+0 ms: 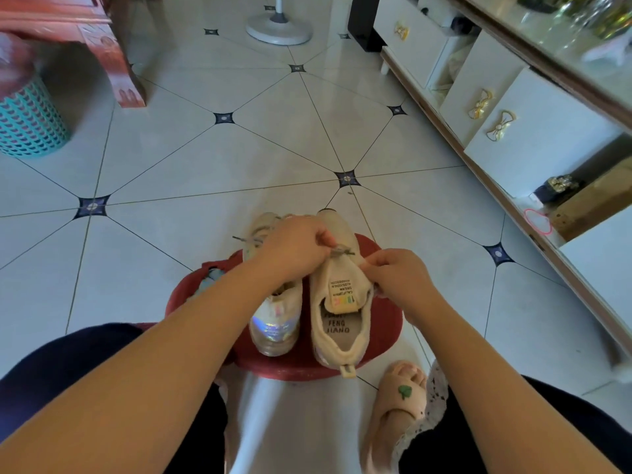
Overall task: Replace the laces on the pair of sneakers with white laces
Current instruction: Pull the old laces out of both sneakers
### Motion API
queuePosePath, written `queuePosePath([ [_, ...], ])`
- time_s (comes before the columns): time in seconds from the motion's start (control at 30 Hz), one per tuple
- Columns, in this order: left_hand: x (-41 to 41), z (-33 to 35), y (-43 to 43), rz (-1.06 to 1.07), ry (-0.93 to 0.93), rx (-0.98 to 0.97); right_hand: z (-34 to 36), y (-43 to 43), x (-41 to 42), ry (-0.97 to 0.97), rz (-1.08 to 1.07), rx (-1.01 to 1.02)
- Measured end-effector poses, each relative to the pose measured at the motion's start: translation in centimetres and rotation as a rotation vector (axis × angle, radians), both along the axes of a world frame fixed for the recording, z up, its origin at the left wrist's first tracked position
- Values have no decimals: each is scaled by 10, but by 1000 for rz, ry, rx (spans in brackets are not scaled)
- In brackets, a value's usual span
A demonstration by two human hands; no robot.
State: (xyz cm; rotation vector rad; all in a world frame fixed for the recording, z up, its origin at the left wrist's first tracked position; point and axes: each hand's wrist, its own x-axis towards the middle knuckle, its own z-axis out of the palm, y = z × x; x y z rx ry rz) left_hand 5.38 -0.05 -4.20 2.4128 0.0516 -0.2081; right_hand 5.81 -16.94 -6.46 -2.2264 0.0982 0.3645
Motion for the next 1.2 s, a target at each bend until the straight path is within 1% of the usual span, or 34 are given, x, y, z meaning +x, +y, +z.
queuePosePath([
  [0.1,0,-5,-2,-13,-91,231,-1,3,-6,42,98,-74],
  [0.13,1,-5,-2,-3,-133,272,-2,3,-6,58,135,-123],
  [0.2,-1,-4,-1,-4,-179,284,-2,2,-4,66,209,-262],
  [0.23,-3,-5,0,-26,-157,288,-1,2,-2,59,243,-334],
  [0.3,-7,-8,-1,-105,-54,317,-1,3,0,31,296,-448],
  [0.4,-8,-16,-5,-186,34,390,0,8,1,-85,317,-566],
  [0.47,-6,-17,-7,-193,59,407,0,14,1,-210,304,-540],
  [0.53,-4,-18,-9,-184,92,410,-2,19,1,-299,335,-490],
  [0.63,-2,-18,-10,-175,110,411,-10,26,0,-314,411,-539],
  [0.8,-3,-23,-9,-177,31,468,-17,32,-1,-344,426,-590],
  [0.9,-4,-25,-7,-165,37,405,-17,31,4,-313,349,-562],
  [1.03,-5,-24,-4,-89,75,255,-3,18,21,-310,110,-352],
  [1.1,-6,-25,-2,-63,88,199,1,13,24,-320,133,-299],
  [1.2,-8,-24,-2,-45,89,154,-5,21,16,-301,299,-338],
])
